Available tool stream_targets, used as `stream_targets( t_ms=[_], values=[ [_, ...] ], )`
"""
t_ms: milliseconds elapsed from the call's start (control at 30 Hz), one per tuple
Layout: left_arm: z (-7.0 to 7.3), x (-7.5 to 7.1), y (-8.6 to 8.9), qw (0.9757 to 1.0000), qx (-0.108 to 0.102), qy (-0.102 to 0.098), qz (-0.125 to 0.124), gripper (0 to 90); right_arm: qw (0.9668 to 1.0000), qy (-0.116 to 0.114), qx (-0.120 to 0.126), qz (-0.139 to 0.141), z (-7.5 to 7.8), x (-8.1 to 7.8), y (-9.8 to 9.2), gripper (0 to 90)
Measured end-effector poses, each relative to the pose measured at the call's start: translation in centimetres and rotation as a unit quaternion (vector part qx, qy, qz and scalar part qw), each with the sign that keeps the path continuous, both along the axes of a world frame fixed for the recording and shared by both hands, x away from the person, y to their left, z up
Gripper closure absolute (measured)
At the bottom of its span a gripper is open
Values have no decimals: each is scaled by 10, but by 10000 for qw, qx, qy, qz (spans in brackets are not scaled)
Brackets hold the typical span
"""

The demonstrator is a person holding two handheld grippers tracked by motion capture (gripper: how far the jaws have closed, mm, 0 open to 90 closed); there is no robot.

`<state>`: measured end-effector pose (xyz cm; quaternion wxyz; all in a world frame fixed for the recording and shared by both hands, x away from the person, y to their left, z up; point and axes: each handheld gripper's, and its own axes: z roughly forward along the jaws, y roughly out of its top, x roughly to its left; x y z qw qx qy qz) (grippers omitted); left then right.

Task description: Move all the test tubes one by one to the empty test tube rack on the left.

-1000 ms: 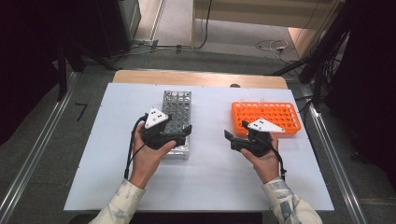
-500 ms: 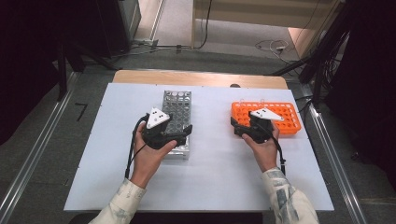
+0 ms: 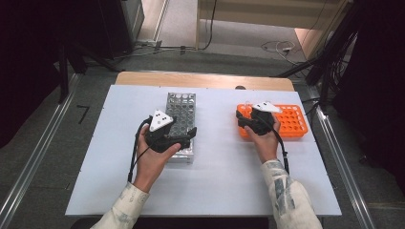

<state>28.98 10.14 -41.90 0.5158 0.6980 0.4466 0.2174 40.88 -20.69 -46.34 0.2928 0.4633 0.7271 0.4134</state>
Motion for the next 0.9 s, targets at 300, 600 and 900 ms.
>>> stream_targets(
  t_ms=[300,600,900],
  values=[
    [-1,0,-1,10000,23,33,-14,176,9999,96,24,-45,-7,7,-1,442],
    [-2,0,-2,10000,44,37,-30,177,9998,135,85,-114,-10,10,-1,532],
    [-2,0,-2,10000,33,43,-38,177,9997,175,137,-131,-12,13,0,591]
  ],
)
